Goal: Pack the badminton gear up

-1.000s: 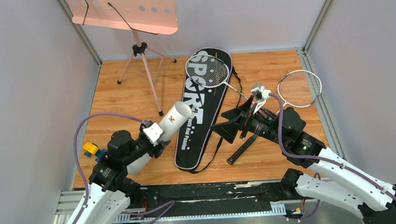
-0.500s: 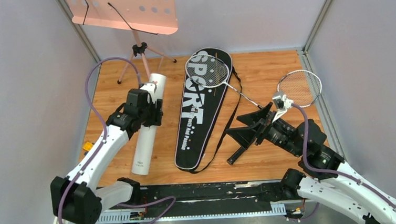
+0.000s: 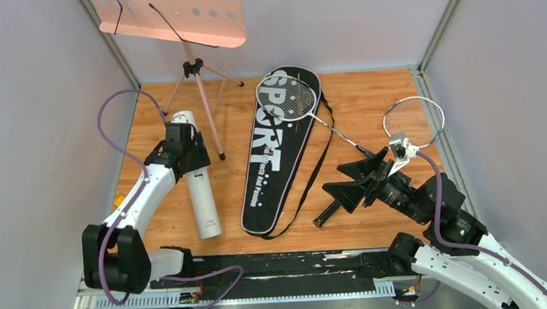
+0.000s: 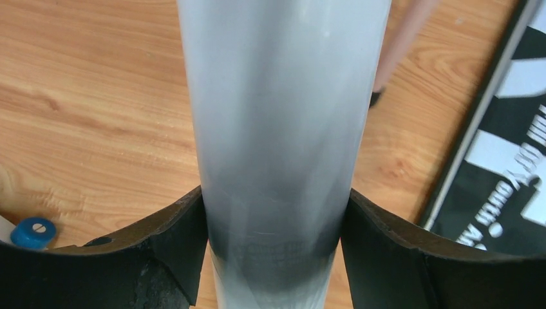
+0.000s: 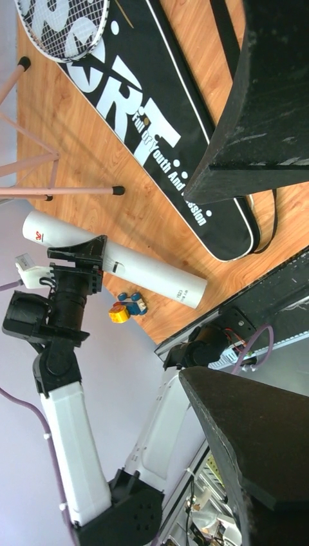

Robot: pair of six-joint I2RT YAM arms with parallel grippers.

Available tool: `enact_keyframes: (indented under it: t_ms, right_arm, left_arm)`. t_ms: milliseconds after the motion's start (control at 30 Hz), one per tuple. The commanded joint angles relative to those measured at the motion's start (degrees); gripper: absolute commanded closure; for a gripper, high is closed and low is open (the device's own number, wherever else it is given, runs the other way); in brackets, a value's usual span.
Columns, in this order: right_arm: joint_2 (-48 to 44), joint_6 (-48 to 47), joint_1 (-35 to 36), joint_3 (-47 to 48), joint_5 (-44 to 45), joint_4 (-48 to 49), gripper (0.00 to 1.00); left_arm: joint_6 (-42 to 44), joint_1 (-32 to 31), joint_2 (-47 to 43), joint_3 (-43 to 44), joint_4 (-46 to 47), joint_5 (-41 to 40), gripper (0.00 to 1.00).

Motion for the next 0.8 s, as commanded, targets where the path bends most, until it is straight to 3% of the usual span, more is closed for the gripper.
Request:
enact_keyframes:
  t_ms: [0, 300, 467, 633, 767]
  right_arm:
    - [0.2, 0.1, 0.2, 0.1, -1.1, -2.9, 0.00]
    - [-1.5, 0.5, 0.2, -1.3, -0.1, -4.4, 0.00]
    - [-1.2, 2.2, 0.2, -1.7, 2.4, -5.2, 0.00]
    - [-0.6, 5.6, 0.2, -1.9, 10.5, -8.0, 0.00]
    - [0.6, 10.8, 0.2, -3.4, 13.5, -9.0, 0.00]
  left_arm:
    - [-4.6, 3.5, 5.5, 3.5, 4.1, -1.7, 0.26]
    - [-3.6, 6.2, 14.1, 5.9, 9.1, -3.7, 0.22]
    - [-3.0, 7.0, 18.2, 8.6, 7.2, -2.5, 0.11]
    - [-3.2, 7.1, 16.0, 8.0, 5.2, -1.9, 0.01]
    - [-1.0, 7.0, 10.6, 7.7, 2.8, -1.0, 0.00]
